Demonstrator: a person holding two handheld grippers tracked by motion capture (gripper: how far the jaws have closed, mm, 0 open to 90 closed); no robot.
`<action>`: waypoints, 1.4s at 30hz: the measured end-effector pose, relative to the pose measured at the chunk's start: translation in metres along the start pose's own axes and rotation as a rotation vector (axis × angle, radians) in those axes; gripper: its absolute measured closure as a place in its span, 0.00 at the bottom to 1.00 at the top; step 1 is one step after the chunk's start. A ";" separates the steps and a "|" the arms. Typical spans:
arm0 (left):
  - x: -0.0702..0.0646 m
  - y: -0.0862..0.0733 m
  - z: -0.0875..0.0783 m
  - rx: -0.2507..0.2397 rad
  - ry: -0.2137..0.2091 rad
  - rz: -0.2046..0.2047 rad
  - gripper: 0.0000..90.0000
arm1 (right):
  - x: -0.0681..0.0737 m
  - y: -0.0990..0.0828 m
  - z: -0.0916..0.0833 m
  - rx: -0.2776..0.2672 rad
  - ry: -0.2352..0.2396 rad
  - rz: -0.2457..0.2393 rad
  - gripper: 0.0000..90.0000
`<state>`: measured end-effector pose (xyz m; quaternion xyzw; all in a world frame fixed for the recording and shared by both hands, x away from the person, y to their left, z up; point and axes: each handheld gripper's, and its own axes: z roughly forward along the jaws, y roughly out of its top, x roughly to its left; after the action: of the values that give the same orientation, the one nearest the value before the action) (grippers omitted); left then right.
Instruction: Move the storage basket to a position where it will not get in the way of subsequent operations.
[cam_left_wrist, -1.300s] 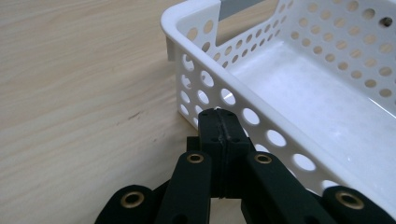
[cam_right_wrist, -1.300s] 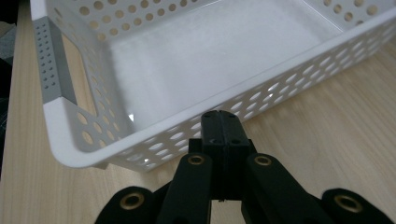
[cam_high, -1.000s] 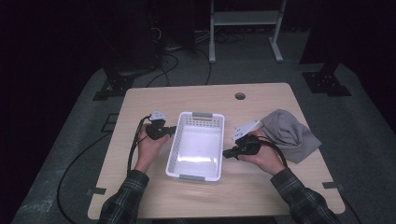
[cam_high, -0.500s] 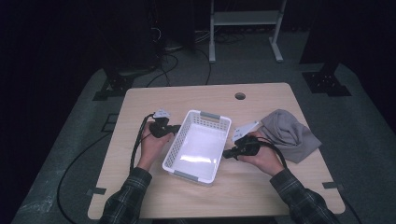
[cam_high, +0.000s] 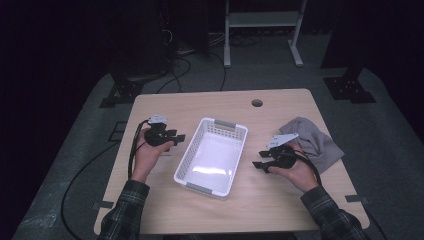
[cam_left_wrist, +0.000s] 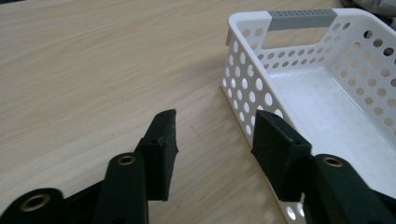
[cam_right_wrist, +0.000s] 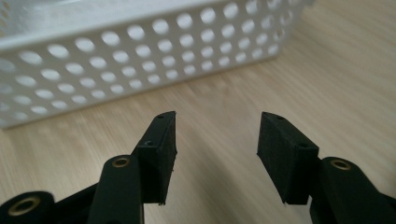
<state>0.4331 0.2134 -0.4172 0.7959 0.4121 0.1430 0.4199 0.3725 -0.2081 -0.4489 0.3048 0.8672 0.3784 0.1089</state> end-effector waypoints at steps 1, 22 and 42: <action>0.000 0.000 -0.002 0.013 0.009 0.000 0.54 | -0.001 -0.003 0.000 0.007 -0.004 0.005 0.51; -0.031 0.001 -0.020 0.041 -0.017 0.016 0.40 | -0.011 -0.047 0.003 -0.035 -0.091 0.037 0.26; -0.060 -0.005 0.000 0.184 -0.007 0.052 0.74 | -0.011 -0.045 0.005 -0.029 -0.088 0.033 0.22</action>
<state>0.3937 0.1684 -0.4142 0.8420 0.4012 0.1125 0.3426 0.3634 -0.2362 -0.4855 0.3337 0.8509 0.3789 0.1450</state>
